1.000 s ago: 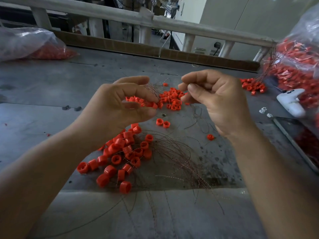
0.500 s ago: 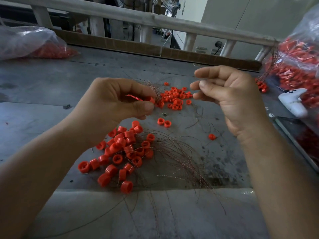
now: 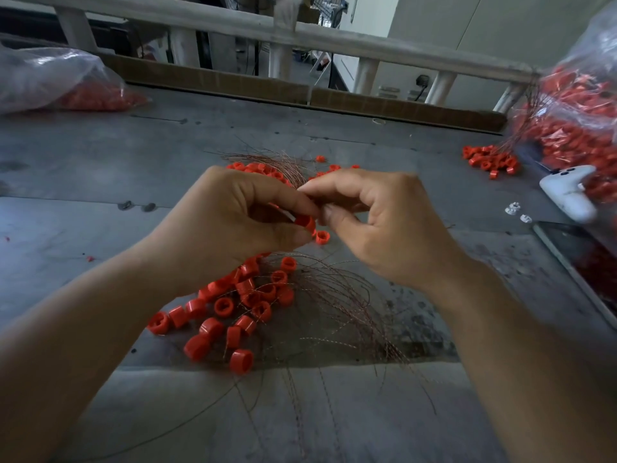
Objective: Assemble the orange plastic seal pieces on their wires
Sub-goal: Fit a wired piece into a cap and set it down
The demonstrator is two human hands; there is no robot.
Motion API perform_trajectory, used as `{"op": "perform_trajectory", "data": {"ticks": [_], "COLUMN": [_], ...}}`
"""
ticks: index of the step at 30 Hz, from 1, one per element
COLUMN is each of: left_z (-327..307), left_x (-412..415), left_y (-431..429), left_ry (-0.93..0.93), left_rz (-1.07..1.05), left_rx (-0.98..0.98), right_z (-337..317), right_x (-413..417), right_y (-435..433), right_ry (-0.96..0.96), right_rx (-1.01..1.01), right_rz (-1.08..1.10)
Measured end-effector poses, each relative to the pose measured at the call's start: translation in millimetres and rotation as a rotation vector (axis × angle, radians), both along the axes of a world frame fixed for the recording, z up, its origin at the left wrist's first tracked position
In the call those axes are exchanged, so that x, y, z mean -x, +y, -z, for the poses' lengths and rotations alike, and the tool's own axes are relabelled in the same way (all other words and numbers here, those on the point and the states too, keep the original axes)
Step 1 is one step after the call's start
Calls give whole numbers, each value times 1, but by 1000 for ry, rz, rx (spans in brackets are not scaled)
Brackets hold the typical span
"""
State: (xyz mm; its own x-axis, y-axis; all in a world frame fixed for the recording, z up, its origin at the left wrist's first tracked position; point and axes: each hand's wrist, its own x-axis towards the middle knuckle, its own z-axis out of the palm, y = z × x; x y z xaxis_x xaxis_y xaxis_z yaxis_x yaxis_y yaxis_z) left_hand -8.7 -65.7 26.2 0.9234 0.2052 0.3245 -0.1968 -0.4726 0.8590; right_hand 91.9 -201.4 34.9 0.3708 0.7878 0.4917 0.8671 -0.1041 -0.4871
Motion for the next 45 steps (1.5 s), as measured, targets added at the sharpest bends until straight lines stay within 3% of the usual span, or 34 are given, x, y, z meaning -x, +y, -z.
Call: {"op": "perform_trajectory", "data": {"ticks": [20,25,28,45], "left_z": [2,3,3,4], "left_x": [-1,-2,-2,-1], "left_y": [0,2,2,3], "left_ry": [1,-54,-86,-117], "left_rz": [-5,-51,-80,18], "left_rx": [11,52,103,184], "right_z": [1,-6,-9,-3], "right_x": [-2,-14,-11,-2], "right_y": [-3,-10,-12,-6], "right_ry": [-13,76,149,90], "right_rx": [7,-132,-201,-135], "right_rz": [63,164,108,-15]}}
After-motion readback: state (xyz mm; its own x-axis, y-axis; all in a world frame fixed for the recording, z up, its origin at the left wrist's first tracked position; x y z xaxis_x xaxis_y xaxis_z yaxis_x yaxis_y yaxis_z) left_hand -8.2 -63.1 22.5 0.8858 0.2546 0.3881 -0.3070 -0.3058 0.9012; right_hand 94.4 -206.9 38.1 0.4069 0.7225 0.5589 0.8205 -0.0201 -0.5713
